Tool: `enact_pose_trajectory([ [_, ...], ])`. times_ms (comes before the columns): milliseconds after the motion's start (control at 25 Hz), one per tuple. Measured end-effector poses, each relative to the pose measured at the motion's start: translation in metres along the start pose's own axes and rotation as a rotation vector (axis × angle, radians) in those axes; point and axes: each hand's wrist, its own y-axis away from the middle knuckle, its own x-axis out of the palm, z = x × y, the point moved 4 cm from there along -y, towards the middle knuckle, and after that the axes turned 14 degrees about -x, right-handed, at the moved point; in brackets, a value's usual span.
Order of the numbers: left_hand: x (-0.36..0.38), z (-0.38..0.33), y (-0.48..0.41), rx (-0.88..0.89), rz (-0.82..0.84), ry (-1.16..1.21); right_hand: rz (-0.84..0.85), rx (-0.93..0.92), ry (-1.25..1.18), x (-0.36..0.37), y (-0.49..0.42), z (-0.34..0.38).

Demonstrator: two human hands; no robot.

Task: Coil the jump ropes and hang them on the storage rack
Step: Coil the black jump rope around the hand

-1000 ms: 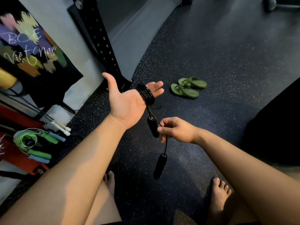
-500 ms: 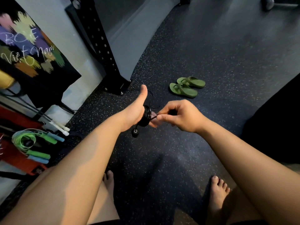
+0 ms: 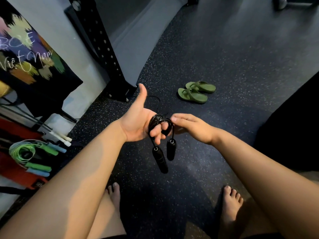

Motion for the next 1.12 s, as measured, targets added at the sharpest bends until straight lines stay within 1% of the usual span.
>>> enact_pose_trajectory([
  [40, -0.002, -0.003, 0.003, 0.037, -0.004, 0.066, 0.026, 0.028, -0.007, 0.001, 0.001, -0.004],
  [120, -0.005, -0.007, 0.009, 0.104, -0.019, 0.172, 0.053, 0.022, 0.004, 0.002, 0.002, -0.008],
  [200, -0.006, -0.008, 0.011, 0.146, -0.026, 0.226, 0.019, 0.008, -0.007, 0.004, 0.001, -0.004],
  [320, -0.004, -0.007, 0.012, 0.156, 0.015, 0.234, -0.046, -0.044, -0.118, 0.009, -0.002, 0.005],
  [440, -0.002, -0.005, 0.01, 0.13, 0.079, 0.19, -0.057, -0.105, -0.268, 0.015, -0.005, 0.012],
  [520, -0.001, -0.006, 0.009, 0.119, 0.076, 0.177, -0.071, -0.11, -0.352, 0.017, -0.009, 0.014],
  [560, 0.0, -0.007, 0.009, 0.111, 0.05, 0.179, -0.081, -0.113, -0.37, 0.017, -0.011, 0.015],
  [640, -0.002, -0.01, 0.009, 0.108, -0.064, 0.18, -0.113, -0.115, -0.352, 0.016, -0.016, 0.015],
  [720, -0.002, -0.015, 0.013, 0.122, -0.174, 0.199, -0.134, -0.129, -0.296, 0.015, -0.021, 0.016],
  [960, -0.008, -0.016, 0.019, 0.185, -0.424, 0.2, -0.174, -0.165, -0.169, 0.016, -0.03, 0.018],
  [1120, -0.017, -0.009, 0.017, 0.196, -0.589, 0.188, -0.214, -0.182, -0.091, 0.023, -0.032, 0.015],
])
